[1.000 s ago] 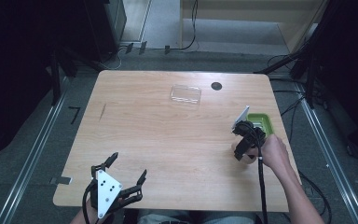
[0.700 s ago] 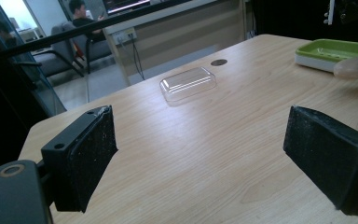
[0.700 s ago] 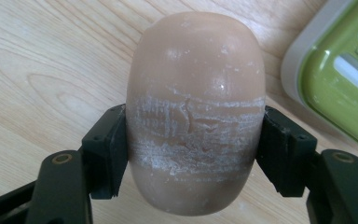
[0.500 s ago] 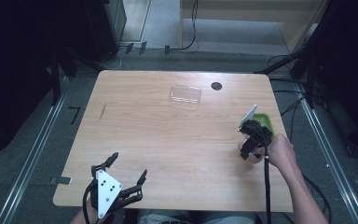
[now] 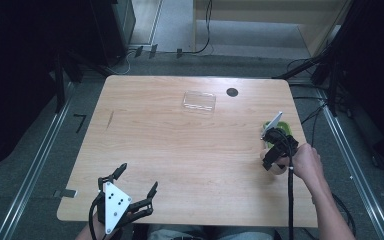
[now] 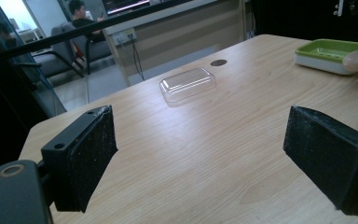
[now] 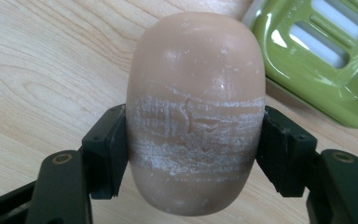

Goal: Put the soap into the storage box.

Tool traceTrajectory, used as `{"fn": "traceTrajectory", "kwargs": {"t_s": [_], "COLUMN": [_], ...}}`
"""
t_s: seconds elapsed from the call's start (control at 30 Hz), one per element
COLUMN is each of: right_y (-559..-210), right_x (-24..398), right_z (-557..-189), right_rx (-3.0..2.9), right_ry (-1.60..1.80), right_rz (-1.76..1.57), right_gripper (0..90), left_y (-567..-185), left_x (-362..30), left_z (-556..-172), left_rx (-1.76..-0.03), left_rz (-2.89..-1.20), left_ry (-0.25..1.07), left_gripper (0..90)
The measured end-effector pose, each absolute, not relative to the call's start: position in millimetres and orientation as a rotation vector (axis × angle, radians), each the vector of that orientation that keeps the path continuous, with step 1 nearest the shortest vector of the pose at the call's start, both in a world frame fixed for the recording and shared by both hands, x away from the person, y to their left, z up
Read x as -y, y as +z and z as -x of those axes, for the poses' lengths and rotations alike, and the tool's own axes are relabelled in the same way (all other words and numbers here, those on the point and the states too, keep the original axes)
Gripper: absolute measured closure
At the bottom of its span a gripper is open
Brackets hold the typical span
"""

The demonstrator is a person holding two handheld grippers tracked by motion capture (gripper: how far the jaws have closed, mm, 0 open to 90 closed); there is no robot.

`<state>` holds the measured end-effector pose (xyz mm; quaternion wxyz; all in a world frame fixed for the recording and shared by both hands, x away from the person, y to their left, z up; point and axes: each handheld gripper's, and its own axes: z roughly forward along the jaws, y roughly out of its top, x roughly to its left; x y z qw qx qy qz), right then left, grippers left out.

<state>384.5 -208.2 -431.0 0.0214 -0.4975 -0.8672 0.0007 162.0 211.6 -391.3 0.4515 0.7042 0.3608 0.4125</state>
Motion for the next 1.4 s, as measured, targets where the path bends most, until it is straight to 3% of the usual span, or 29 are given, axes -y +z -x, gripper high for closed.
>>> {"fn": "traceTrajectory", "kwargs": {"t_s": [1.4], "right_y": [-409], "right_x": [240], "right_z": [-395], "right_rx": [2.629], "right_ry": [-0.084], "right_rz": [1.738], "right_gripper": [33.2], "left_y": [-392], "left_x": [-210], "left_z": [-162], "left_rx": [-0.884], "left_rz": [-1.745], "left_ry": [1.021], "left_gripper": [10.0]}}
